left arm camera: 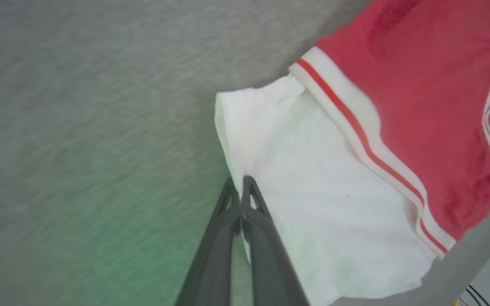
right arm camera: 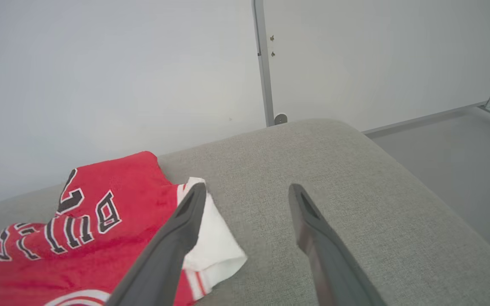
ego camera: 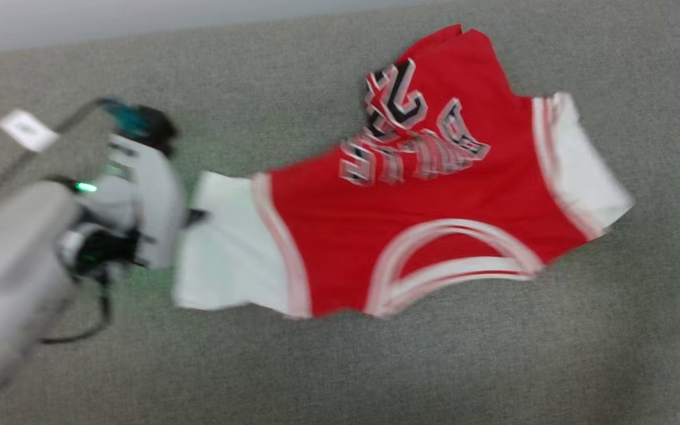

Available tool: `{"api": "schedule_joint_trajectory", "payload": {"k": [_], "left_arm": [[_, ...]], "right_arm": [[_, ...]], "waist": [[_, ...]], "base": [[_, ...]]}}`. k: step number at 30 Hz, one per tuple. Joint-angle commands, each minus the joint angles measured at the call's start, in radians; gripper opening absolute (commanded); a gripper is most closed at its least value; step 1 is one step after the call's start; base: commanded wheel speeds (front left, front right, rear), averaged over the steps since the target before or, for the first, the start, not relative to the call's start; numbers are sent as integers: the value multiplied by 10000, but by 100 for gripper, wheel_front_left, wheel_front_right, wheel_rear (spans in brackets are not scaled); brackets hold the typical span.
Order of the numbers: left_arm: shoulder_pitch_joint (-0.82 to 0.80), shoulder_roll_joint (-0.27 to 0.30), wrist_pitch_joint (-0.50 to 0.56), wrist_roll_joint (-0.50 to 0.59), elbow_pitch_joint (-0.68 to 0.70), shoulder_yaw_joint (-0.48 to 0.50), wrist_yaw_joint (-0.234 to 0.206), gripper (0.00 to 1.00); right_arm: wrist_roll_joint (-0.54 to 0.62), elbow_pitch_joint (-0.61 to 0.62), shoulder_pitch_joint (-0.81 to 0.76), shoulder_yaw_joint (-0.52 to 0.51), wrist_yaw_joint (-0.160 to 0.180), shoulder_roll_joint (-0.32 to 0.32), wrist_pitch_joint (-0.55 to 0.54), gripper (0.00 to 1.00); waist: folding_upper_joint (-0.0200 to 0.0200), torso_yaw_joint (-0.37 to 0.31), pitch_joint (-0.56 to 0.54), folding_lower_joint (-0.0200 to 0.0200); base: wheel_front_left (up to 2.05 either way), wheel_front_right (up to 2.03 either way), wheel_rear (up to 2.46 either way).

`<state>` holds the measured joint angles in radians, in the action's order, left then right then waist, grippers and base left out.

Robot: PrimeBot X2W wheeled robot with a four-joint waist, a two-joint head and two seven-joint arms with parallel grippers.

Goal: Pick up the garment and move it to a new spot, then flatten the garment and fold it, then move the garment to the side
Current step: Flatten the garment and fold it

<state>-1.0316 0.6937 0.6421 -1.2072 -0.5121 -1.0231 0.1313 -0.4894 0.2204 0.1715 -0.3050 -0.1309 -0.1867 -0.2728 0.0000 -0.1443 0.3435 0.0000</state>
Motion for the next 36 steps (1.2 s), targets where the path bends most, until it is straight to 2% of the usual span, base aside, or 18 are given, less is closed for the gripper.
{"api": "schedule_joint_trajectory", "payload": {"k": [1, 6, 11, 13, 14, 15, 16, 17, 18, 23, 27, 31, 33, 36], "left_arm": [[-56, 100, 27, 123, -73, -36, -38, 0], [-447, 830, 141, 531, -391, -31, -148, 0], [-422, 896, 10, 754, -723, -137, -247, 0], [-276, 749, -306, 790, -877, -129, -235, 0], [-198, 638, -445, 724, -950, -106, -220, 3], [-143, 553, -580, 686, -992, -84, -192, 29], [-87, 458, -757, 606, -1035, -31, -164, 44], [-28, 378, -955, 543, -1067, 30, -138, 87], [16, 333, -1188, 524, -1087, 83, -121, 100], [348, 71, -3095, 638, -1151, 519, -174, 100], [960, -254, -5732, 867, -864, 1070, -382, 100], [1727, -723, -8121, 1275, -496, 1335, -678, 100], [2066, -955, -8745, 1584, -286, 1387, -906, 100], [2647, -1295, -9043, 1926, 97, 1806, -1280, 100]], "right_arm": [[26, -30, -141, 32, 3, 35, 59, 100], [-85, -109, -201, 94, 3, 34, 106, 100], [-71, -88, -305, 558, 3, -310, -11, 100], [-17, -77, -344, 876, 3, -543, -129, 100], [18, -80, -346, 1069, 3, -692, -229, 100], [42, -89, -338, 1273, 3, -823, -348, 100], [54, -116, -319, 1515, 3, -971, -484, 100], [107, -140, -303, 1806, 3, -1176, -642, 100], [135, -154, -274, 2131, 3, -1378, -792, 100], [226, -265, 186, 3593, 5, -2372, -1584, 100], [227, -509, 617, 4649, 5, -3165, -2152, 100], [33, -887, 1048, 5215, 5, -3765, -2566, 100], [22, -1100, 1230, 5424, 5, -4096, -2698, 100], [-24, -1420, 1442, 5782, 5, -4434, -2855, 100]], "waist": [[0, 2, -1, 0], [0, -22, 50, 0], [0, -67, 129, 0], [0, -53, 153, 0], [0, -34, 155, 0], [0, -8, 150, 0], [0, 31, 140, 0], [0, 78, 129, 0], [0, 131, 107, 0], [0, 499, -59, 0], [0, 909, -161, 0], [0, 1442, -208, 0], [0, 1714, -198, 0], [0, 2057, -150, 0]], "base": [[0, 0, 0], [0, 0, 0], [0, 0, 0], [0, 0, 0], [0, 0, 0], [0, 0, 0], [0, 0, 0], [0, 0, 0], [0, 0, 0], [0, 0, 0], [0, 0, 0], [0, 0, 0], [0, 0, 0], [0, 0, 0]]}}
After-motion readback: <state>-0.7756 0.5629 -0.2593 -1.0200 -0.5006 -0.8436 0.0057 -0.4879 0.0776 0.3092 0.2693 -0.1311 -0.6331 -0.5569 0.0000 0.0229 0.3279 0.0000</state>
